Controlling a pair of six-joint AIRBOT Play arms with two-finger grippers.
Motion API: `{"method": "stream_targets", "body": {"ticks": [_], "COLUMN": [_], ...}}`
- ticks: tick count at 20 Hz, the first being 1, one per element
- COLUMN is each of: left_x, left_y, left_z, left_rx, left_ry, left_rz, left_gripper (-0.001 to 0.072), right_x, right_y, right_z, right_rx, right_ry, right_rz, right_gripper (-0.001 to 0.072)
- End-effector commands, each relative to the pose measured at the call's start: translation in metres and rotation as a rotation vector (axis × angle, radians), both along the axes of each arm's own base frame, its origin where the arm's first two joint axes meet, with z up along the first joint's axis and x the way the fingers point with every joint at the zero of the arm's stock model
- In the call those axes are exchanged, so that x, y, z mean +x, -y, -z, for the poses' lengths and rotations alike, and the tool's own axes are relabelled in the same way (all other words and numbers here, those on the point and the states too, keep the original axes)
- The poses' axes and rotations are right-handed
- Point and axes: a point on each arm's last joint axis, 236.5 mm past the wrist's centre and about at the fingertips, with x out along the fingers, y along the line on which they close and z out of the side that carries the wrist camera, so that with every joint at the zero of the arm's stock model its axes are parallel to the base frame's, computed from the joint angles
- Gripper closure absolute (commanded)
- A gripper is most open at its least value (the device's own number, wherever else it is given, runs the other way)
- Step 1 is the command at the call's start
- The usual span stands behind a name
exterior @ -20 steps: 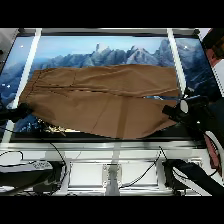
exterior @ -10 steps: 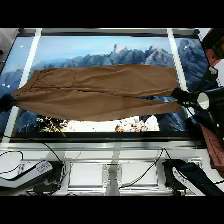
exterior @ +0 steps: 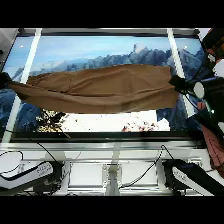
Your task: Fold the clothes and pants, and hang the long-sleeved shirts on hangers.
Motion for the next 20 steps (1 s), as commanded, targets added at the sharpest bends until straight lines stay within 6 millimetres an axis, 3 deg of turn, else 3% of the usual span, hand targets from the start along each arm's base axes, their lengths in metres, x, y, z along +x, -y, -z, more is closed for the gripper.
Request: {"method": "stream_targets", "body": {"ticks": [1,5,8,10,13,16,20], "left_x": [0.034,0.061,0.078,0.093,0.122,0.149,0.163], "left_y": [-0.006,-0.021,-0.026,-0.028,-0.015,0.0,0.002], "left_z": [0.004,0.018,0.033,0.04,0.045,0.05,0.053], "left_rx": [-0.002,-0.038,-0.073,-0.09,-0.087,-0.073,-0.091], "left_ry": [0.07,0.145,0.168,0.21,0.287,0.361,0.425], "left_rz": [-0.082,-0.163,-0.204,-0.23,-0.204,-0.171,-0.192], "left_gripper": [0.0687,0.0688,0.0687,0.0687,0.0686,0.0686,0.0686], "right_x": [0.054,0.105,0.151,0.172,0.204,0.224,0.247], "right_y": [0.008,0.024,0.019,0.018,0.007,0.006,0.008], "right_z": [-0.012,0.002,0.006,0.021,0.036,0.047,0.044], "right_rx": [0.008,0.014,0.035,0.059,0.112,0.173,0.266], "right_ry": [0.102,0.103,0.171,0.175,0.229,0.284,0.407], "right_rz": [0.007,0.041,0.038,0.061,0.045,0.085,0.129], "right_gripper": [0.0704,0.0704,0.0705,0.0704,0.0704,0.0704,0.0704]}}
